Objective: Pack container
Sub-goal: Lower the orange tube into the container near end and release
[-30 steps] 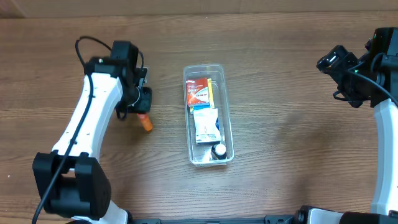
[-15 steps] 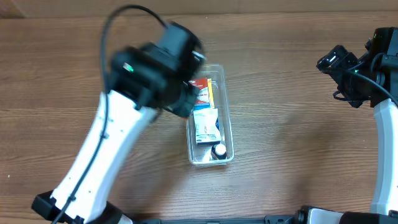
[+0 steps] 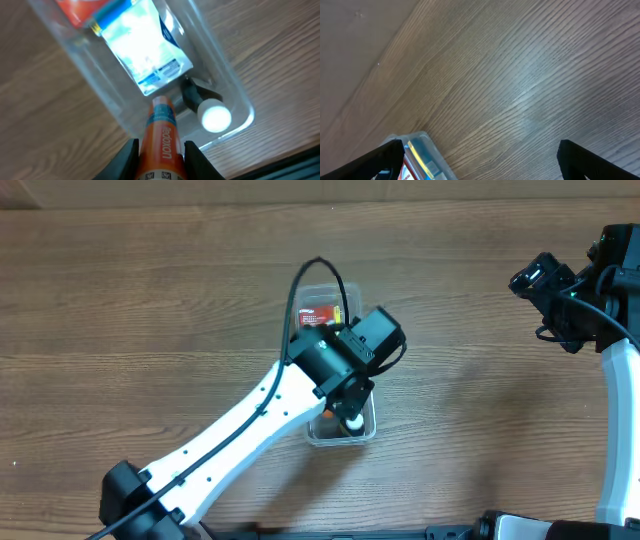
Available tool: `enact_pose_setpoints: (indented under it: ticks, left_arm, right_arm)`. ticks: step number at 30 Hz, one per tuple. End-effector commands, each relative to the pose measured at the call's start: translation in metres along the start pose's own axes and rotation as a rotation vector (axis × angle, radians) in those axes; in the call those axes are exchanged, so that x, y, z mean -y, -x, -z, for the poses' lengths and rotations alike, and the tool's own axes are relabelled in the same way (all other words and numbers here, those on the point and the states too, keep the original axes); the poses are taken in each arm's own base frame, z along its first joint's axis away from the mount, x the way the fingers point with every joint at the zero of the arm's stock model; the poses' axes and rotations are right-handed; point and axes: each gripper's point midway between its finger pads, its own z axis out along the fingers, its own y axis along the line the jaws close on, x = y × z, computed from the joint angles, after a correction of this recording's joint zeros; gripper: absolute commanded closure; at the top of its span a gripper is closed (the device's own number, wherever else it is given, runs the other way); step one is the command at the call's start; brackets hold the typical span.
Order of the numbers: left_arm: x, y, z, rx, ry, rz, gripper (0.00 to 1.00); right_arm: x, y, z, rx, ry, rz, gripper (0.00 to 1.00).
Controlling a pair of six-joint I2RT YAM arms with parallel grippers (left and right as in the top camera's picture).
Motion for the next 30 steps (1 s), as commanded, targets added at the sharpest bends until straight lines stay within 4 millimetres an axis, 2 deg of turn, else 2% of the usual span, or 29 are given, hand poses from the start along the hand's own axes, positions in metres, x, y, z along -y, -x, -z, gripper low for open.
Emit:
enact_pose_setpoints:
  ticks: [1,5,11,14,15,16,18,21,23,26,28,30]
  left_arm:
    - [0.007,-0.012,-0.019,-0.035,-0.035,0.036,0.82]
    - [0.015,-0.015,-0.033,-0.037,-0.070,0.028,0.81]
    - [0.015,-0.026,-0.058,-0.056,-0.064,0.027,0.80]
    - [0.014,-0.030,-0.064,-0.064,-0.061,0.018,0.79]
    - [0.014,-0.029,-0.064,-0.060,-0.062,0.013,0.76]
    - [0.015,-0.028,-0.064,-0.055,-0.063,0.012,0.65]
    - [0.015,-0.025,-0.061,-0.047,-0.066,0.014,0.39]
    - [0.015,-0.018,-0.050,-0.032,-0.067,0.010,0.19]
    - [0.014,-0.009,-0.033,-0.007,-0.067,0.006,0.04]
    - [0.007,0.005,-0.006,0.045,-0.040,0.010,0.03]
    - [-0.008,0.019,0.026,0.111,0.008,0.028,0.01]
    - [-0.022,0.028,0.049,0.162,0.040,0.052,0.00]
  right_arm:
    - [-0.002,0.003,0.001,0.006,0.012,-0.005,0.00]
    - [-0.002,0.003,0.001,0.006,0.012,-0.005,0.00]
    - [-0.002,0.002,0.001,0.005,0.012,-0.005,0.00]
    - [-0.002,0.003,0.001,0.006,0.012,-0.005,0.00]
    - [-0.002,0.002,0.001,0.005,0.012,-0.005,0.00]
    - [-0.002,0.003,0.001,0.006,0.012,-0.005,0.00]
    - [-0.002,0.002,0.001,0.005,0.012,-0.005,0.00]
    - [-0.002,0.002,0.001,0.005,0.012,-0.005,0.00]
    - [-0.002,0.002,0.001,0.005,0.012,-0.005,0.00]
    - [-0.002,0.002,0.001,0.005,0.012,-0.005,0.00]
    - [-0.002,0.002,0.001,0.005,0.012,-0.005,0.00]
    - [-0.002,0.002,0.001,0.005,0.012,-0.005,0.00]
